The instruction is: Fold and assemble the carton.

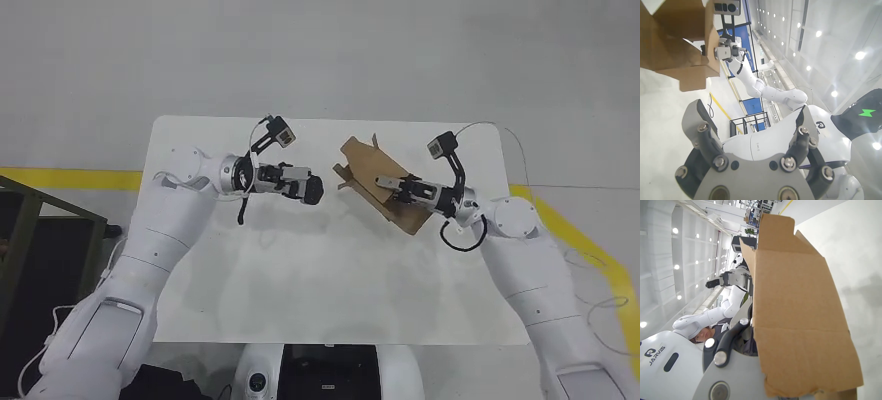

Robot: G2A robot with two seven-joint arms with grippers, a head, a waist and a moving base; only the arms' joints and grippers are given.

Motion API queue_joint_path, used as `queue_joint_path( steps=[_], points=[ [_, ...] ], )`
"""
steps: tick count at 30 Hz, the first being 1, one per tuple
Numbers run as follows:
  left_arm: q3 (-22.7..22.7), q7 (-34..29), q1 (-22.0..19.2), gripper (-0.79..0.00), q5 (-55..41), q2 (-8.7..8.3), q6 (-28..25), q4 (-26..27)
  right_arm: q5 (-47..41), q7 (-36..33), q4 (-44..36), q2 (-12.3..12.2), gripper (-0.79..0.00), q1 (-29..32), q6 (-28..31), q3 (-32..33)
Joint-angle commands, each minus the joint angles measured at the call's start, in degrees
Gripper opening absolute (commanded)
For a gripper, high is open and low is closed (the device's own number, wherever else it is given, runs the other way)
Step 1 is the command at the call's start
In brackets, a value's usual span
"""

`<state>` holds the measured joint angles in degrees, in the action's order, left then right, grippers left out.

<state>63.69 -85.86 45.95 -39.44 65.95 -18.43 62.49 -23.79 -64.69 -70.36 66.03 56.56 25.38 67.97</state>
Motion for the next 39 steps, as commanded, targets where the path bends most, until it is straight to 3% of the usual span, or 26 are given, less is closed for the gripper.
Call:
queue_joint_path(
  steps=[1, 6, 9, 21, 39],
  points=[
    [1.7, 0.0, 0.7, 0.000, 0.2, -0.56, 0.0, -0.5, -0.6, -3.9, 0.3, -0.3, -0.785, -0.2, 0.2, 0.4],
    [3.6, 0.2, 2.1, 0.000, 1.3, -1.38, -0.2, -0.7, -2.4, -13.1, 0.8, -0.9, -0.785, -1.1, 1.1, 0.9],
    [3.1, 0.2, 2.7, 0.000, 1.6, -1.37, -0.2, -0.6, -2.3, -14.8, -1.5, -1.3, -0.785, -1.4, -0.6, 0.1],
    [-1.6, -0.6, 2.9, 0.000, -0.4, -0.22, 0.6, 2.9, -6.2, -15.3, -5.7, -2.5, -0.785, -0.1, -1.1, -2.6],
    [-3.9, -2.1, 2.1, 0.000, -7.6, 0.90, 2.1, 5.4, -10.3, -15.0, -4.8, -2.6, -0.785, -1.9, -0.8, -6.6]
  ],
)
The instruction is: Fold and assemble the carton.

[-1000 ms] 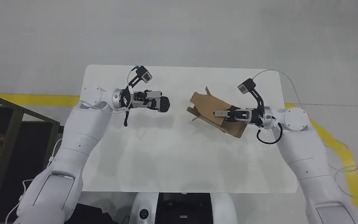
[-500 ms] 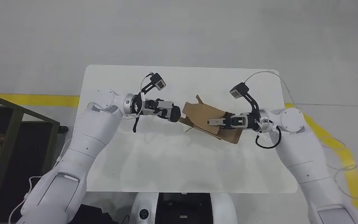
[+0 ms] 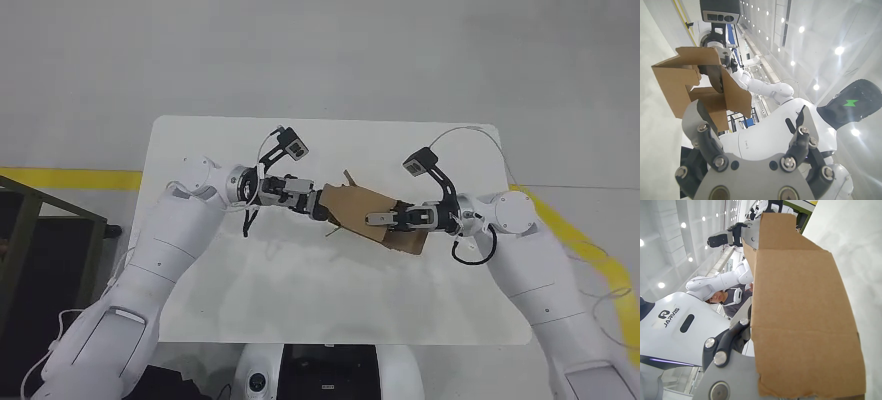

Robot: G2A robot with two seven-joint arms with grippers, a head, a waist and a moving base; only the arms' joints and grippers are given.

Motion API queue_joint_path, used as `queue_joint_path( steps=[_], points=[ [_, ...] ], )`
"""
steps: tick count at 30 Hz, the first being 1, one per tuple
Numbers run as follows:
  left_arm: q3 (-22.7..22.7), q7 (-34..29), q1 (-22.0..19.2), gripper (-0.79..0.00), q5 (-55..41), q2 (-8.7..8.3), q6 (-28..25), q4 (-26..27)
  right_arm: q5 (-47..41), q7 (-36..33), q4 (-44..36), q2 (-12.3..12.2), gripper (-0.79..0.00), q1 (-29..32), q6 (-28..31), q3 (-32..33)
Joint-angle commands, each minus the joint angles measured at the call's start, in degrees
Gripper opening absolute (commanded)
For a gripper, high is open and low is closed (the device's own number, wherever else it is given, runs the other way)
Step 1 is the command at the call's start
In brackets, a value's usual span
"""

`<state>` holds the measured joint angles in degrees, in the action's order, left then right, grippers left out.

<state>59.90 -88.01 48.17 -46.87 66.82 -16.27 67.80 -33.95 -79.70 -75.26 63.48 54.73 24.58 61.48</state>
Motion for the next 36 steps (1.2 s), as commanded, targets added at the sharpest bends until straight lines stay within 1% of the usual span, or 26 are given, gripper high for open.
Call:
queue_joint_path(
  steps=[1, 9, 13, 17, 23, 27, 31, 36],
  points=[
    [-0.3, 0.0, -0.2, 0.000, -0.3, 0.05, 0.0, 0.2, -0.4, 0.1, 0.1, 0.0, -0.785, -0.1, 0.1, -0.2],
    [-1.8, 0.0, -1.1, 0.000, -0.9, 0.38, 0.0, 0.7, -1.7, 0.4, 0.5, -0.1, -0.785, -0.4, 0.4, -1.2],
    [0.5, 0.8, -1.3, 0.000, -1.4, 0.05, -0.8, -0.5, -2.2, 0.5, 0.5, -0.3, -0.785, -0.3, 0.5, -1.0],
    [3.2, 1.7, -1.0, 0.000, 1.1, -0.72, -1.7, -1.6, -2.9, 0.3, 0.1, -0.6, -0.785, 0.0, 0.3, -0.7],
    [5.0, 2.2, 0.1, 0.000, 3.6, -1.42, -2.2, -3.4, -4.3, 0.3, -1.5, -0.9, -0.785, 0.5, 0.3, -0.3],
    [4.1, 2.6, 0.4, 0.000, 4.6, -1.25, -2.6, -4.3, -5.0, 0.1, -2.5, -1.0, -0.785, 0.6, 0.1, -0.5],
    [2.0, 2.2, -0.2, 0.000, 3.9, -0.56, -2.2, -4.5, -5.0, 0.3, -2.9, -1.0, -0.785, 0.4, 0.3, -1.3],
    [-0.3, 1.2, -0.7, 0.000, 1.7, 0.30, -1.2, -3.5, -5.2, 0.4, -2.5, -0.8, -0.785, -0.1, 0.4, -2.3]
  ],
)
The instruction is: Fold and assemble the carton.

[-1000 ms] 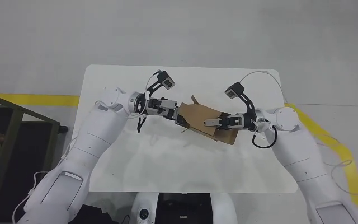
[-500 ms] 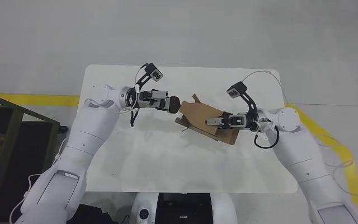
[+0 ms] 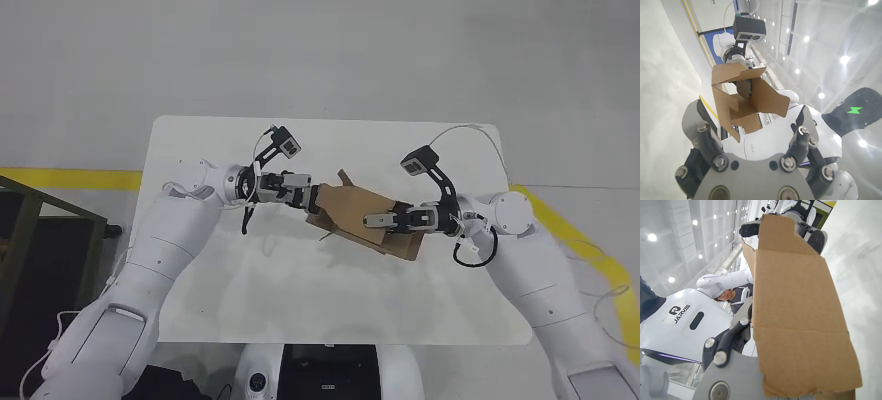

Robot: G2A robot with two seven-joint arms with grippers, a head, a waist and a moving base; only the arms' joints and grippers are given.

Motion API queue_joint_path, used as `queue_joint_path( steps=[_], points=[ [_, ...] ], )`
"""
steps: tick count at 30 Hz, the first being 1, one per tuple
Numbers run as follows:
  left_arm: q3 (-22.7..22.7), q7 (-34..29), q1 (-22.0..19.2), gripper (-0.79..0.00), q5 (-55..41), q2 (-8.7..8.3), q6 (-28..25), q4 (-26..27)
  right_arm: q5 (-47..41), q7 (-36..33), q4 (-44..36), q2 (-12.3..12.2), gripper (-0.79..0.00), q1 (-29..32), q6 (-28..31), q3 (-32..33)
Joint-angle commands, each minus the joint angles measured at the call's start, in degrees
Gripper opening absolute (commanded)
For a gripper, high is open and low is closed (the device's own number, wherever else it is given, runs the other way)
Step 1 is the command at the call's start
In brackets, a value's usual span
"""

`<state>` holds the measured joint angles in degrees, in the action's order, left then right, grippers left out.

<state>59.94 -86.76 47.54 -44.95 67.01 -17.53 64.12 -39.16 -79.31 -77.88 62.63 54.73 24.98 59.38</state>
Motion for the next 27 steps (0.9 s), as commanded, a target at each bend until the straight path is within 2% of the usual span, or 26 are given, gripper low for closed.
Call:
queue_joint_path(
  steps=[1, 14, 27],
  points=[
    [-0.5, -0.1, -0.1, 0.000, -0.5, 0.22, 0.1, 0.3, 0.0, 0.0, 0.3, 0.1, -0.785, -0.2, 0.0, -0.4],
    [-1.2, -1.2, -0.1, 0.000, -1.4, 0.57, 1.3, 2.8, 0.0, 0.8, 2.0, 0.2, -0.785, -0.9, 0.8, -1.7],
    [-1.8, -0.7, -0.8, 0.000, -0.5, 0.83, 0.7, 2.1, -0.7, 0.6, 1.3, 0.0, -0.785, -1.0, 0.6, -2.1]
  ],
)
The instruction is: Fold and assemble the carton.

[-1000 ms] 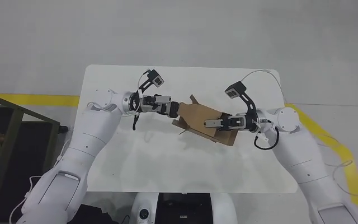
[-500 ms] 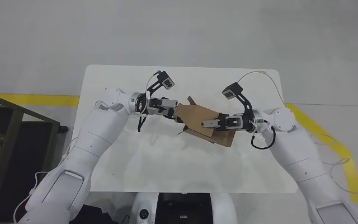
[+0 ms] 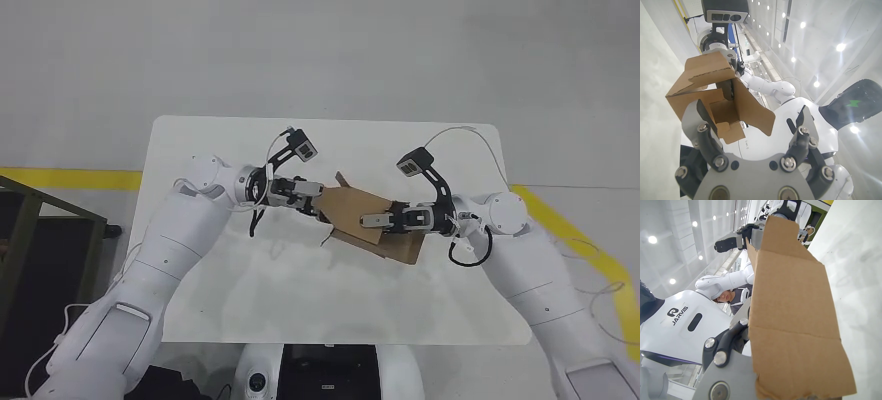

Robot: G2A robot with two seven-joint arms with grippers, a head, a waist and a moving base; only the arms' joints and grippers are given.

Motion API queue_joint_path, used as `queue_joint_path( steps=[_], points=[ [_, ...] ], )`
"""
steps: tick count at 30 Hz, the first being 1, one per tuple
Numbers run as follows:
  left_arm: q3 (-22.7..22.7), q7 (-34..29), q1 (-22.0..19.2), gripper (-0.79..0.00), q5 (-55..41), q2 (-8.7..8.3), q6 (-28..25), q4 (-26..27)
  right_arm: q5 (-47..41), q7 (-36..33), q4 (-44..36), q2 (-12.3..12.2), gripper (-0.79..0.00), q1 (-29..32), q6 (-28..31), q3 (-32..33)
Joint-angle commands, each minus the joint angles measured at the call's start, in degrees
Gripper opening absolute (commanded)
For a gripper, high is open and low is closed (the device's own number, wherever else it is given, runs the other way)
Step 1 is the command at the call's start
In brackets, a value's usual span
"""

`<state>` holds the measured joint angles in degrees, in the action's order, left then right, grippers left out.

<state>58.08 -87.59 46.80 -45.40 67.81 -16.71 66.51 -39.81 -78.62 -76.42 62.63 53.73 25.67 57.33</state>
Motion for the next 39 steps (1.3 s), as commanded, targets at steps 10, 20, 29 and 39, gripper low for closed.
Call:
queue_joint_path(
  steps=[10, 20, 29, 39],
  points=[
    [0.2, 0.4, -0.8, 0.000, -0.2, 0.33, -0.4, -1.1, -0.6, -0.5, -0.4, 0.2, -0.785, -0.5, -0.5, -1.5],
    [1.4, 0.2, -0.5, 0.000, 0.0, 0.13, -0.2, -0.9, -1.3, 0.1, 1.4, -0.1, -0.785, -0.9, 0.1, -0.5],
    [2.3, -0.4, 0.9, 0.000, 0.3, -0.18, 0.4, 0.2, -4.9, 1.8, 3.2, -0.2, -0.785, 0.5, 1.8, 1.7],
    [5.1, 5.3, 3.1, 0.000, 5.9, -1.19, -5.3, 5.6, -10.2, -1.6, 4.9, 0.1, -0.785, 1.3, -1.6, 2.6]
  ],
)
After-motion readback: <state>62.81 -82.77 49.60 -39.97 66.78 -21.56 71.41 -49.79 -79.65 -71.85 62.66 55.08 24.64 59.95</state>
